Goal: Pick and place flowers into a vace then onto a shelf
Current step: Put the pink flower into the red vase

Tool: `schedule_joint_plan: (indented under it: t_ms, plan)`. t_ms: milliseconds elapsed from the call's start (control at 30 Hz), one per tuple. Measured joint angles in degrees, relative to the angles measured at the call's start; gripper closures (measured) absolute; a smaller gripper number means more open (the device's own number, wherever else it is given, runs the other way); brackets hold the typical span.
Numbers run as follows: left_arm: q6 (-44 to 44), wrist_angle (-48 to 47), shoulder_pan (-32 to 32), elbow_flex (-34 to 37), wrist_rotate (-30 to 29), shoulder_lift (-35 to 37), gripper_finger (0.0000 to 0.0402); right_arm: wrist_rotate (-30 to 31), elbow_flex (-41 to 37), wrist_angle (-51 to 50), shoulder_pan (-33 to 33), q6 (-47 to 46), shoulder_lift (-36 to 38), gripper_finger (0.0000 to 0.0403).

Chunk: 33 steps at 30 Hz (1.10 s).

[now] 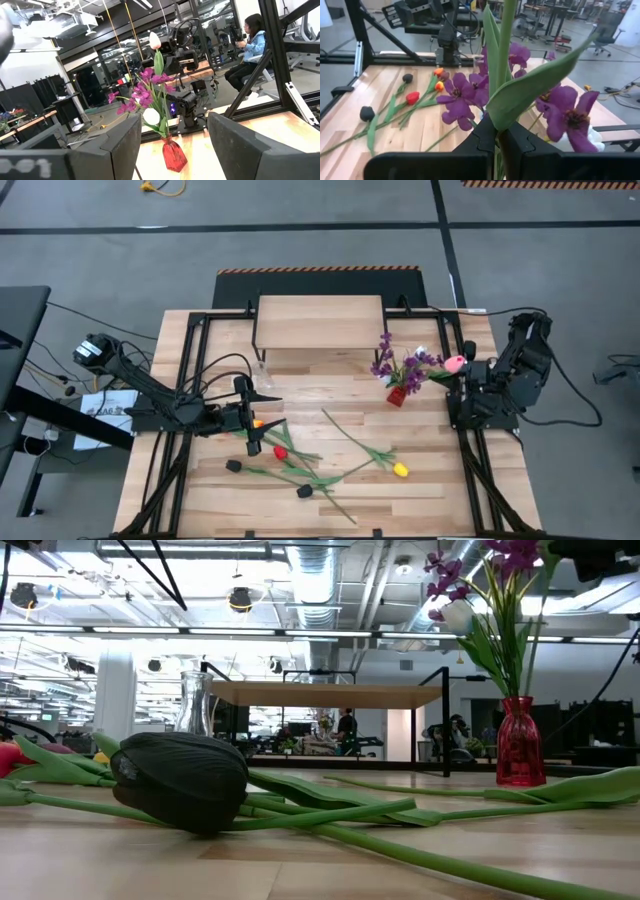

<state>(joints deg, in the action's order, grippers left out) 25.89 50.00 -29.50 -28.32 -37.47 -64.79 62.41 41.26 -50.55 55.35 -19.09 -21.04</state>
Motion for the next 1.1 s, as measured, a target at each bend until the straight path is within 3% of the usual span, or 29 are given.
schedule_joint_plan:
  t_ms: [833,1100]
  plan:
    - [0.0,-0.02,0.0,0.0,-0.01,0.0,0.0182,4.86,-0.37,-0.8,0.0,-4.05,-1.05,0.0397]
    - [0.17,-0.02,0.0,0.0,-0.02,0.0,0.0182,6.52,-3.86,0.86,0.0,-7.02,-1.51,0.0397]
